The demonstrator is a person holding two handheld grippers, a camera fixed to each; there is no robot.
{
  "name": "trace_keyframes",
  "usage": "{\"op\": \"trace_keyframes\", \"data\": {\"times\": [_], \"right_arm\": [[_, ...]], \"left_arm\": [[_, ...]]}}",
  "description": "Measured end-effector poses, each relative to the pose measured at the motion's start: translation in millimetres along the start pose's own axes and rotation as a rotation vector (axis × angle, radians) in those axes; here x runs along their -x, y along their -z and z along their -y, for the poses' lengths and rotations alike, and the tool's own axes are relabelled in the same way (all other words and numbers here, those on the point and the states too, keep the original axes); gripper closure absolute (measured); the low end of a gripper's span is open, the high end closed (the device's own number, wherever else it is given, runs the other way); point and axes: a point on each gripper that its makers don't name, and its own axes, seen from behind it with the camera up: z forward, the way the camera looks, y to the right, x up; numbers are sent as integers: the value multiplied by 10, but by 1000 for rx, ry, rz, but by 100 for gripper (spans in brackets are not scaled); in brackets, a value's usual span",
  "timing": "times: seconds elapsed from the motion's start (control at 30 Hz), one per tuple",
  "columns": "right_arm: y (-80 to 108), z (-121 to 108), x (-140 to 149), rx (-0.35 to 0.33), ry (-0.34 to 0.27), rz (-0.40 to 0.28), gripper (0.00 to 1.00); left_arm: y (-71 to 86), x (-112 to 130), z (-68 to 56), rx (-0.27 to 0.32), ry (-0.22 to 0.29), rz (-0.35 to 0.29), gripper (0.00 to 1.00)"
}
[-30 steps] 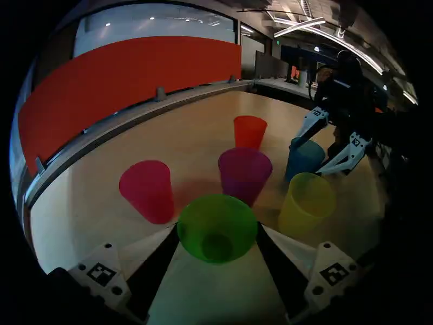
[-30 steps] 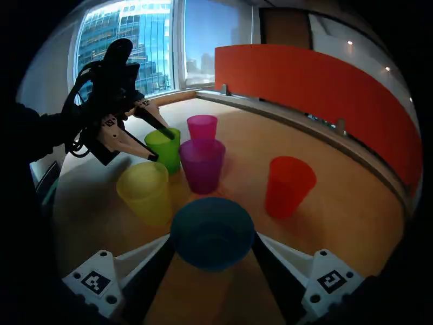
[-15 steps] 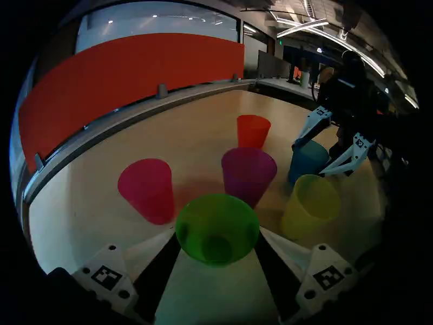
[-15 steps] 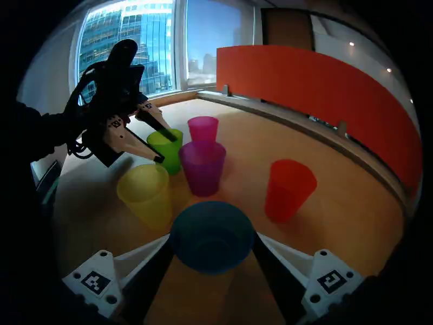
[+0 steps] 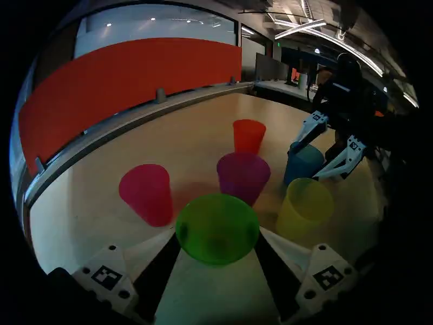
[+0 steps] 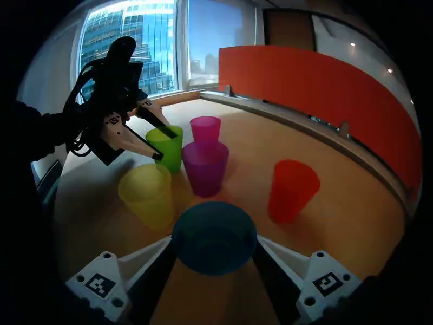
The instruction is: Pour water
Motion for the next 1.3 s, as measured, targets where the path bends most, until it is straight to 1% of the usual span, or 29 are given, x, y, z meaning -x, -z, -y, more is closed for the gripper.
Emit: {"op": "trace_keyframes", "data": {"times": [0.27, 0.47, 0.7, 0.9, 1.1, 1.3], "right_arm": [[114, -17, -116, 23, -9, -33, 10], [274, 38, -350, 40, -2, -91, 10], [495, 100, -631, 57, -15, -175, 10], [673, 159, -849, 75, -7, -241, 10], [815, 225, -1108, 82, 5, -304, 10], [926, 277, -1306, 86, 17, -356, 10]], "left_arm": [[127, -89, -65, -3, 18, -26, 14], [258, -218, -85, -33, 41, -67, 13], [464, -460, -154, -73, 60, -162, 14], [699, -711, -210, -120, 41, -257, 14], [911, -932, -322, -127, 38, -337, 14], [1039, -1053, -425, -125, 36, -388, 13]]}}
